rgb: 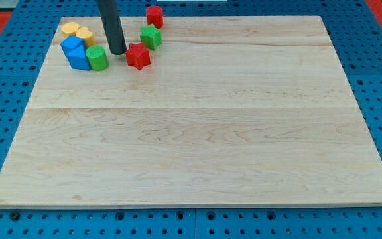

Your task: Push the red star slightly down

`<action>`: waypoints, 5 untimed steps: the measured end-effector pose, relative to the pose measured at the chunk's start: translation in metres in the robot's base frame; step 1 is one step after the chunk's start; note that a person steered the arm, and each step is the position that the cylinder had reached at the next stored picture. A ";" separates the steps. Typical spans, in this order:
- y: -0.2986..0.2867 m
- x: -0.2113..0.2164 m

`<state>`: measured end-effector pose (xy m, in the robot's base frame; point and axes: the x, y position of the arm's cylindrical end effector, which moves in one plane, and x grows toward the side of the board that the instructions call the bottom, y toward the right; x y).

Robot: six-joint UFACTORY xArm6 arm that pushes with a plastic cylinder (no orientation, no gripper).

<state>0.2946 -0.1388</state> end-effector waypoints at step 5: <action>0.026 0.039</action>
